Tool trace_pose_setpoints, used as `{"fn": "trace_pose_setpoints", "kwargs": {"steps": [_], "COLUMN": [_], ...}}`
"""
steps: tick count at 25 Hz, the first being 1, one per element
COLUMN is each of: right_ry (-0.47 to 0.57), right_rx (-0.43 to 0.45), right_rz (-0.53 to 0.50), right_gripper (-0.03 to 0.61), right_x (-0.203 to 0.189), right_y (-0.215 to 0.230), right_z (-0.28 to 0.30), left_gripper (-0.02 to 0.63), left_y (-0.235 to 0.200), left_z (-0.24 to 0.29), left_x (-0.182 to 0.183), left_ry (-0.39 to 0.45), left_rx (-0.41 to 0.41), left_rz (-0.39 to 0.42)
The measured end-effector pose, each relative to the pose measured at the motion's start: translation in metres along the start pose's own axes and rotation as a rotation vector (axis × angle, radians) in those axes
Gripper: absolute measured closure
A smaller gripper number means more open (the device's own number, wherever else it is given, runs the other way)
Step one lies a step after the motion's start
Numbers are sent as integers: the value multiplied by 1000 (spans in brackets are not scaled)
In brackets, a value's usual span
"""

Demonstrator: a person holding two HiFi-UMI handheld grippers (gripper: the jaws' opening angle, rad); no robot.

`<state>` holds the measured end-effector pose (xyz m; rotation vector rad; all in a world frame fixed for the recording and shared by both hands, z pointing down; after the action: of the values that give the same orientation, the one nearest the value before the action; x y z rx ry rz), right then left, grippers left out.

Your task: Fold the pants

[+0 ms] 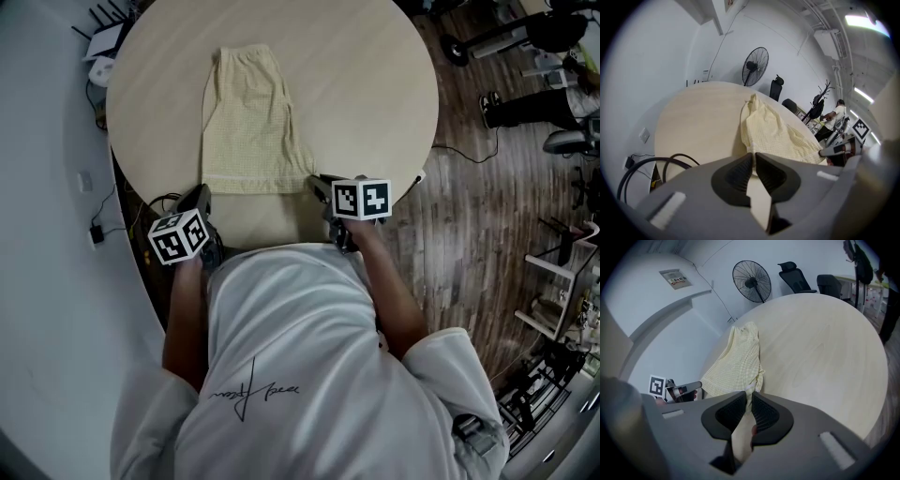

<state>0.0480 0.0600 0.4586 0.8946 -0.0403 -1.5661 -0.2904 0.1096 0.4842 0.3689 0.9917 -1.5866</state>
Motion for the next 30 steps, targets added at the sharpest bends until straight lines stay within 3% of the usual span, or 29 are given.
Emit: {"fn": "trace_pose_setpoints", "kwargs": {"steps": [12,18,30], "right_ry": [8,25,56], "right_rx": [114,169,289], "right_rz": [105,156,261], "right_gripper": [543,543,543], "right_x": [21,36,82], "right_y": [-4,-9,-13], "right_z": [-17,-21,-31], "left_gripper": [535,535,535], "left_y": [-10,-16,-7], "left_z": [-11,-13,-12], "left_x": [27,38,91], "left_ry": [53,86,134], "left_rx": [-64,-104,-202], "left_rz": [-112,-227,-354]}}
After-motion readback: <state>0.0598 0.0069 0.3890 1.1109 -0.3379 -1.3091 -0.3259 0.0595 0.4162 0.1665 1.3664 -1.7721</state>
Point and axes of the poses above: the fingertips, and each gripper's own axes: z forward along the fingers, y to its right, x out of its top, the point moved 9 cm from there along -z, backward along the fingers, and after that the axes turned 10 degrees about y, right-handed, at the moved point
